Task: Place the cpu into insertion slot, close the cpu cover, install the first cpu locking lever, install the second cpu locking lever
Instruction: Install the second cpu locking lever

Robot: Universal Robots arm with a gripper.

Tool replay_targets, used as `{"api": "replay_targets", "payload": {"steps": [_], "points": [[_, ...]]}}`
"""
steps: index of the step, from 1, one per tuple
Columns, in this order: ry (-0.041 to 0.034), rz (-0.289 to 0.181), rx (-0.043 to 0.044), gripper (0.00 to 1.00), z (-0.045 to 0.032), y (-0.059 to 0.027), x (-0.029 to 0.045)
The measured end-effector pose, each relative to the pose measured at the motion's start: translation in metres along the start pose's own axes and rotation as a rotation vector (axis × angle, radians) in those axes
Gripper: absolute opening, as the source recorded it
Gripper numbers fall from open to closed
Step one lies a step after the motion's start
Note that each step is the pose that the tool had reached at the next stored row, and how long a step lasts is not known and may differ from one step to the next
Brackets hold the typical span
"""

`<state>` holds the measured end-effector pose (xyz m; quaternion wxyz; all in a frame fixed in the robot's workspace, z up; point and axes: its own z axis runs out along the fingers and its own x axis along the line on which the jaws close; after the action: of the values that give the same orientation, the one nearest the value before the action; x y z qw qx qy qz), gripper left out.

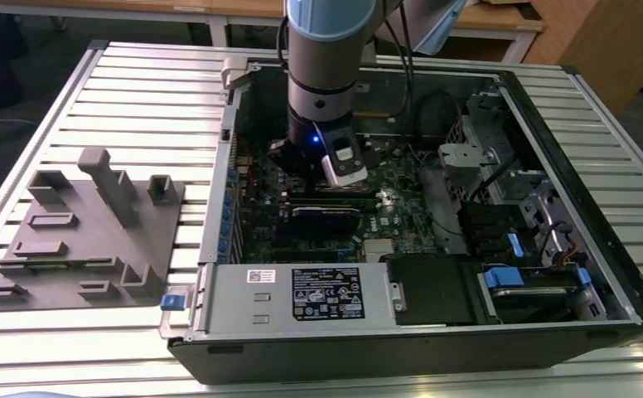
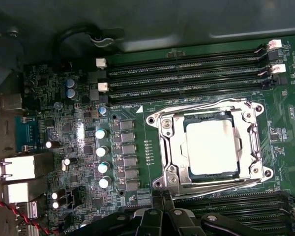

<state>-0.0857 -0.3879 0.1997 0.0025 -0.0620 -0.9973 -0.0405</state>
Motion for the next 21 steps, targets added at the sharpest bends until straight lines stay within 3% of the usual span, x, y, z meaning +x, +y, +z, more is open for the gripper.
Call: {"api": "replay_targets", "payload": {"steps": [9,21], "points": [[0.0081,0.001,-0.0127,0.11,0.0004,0.0014,0.0003],[0.0133,0.001,-0.0305,0.11,0.0041,0.0012,0.0003]]}}
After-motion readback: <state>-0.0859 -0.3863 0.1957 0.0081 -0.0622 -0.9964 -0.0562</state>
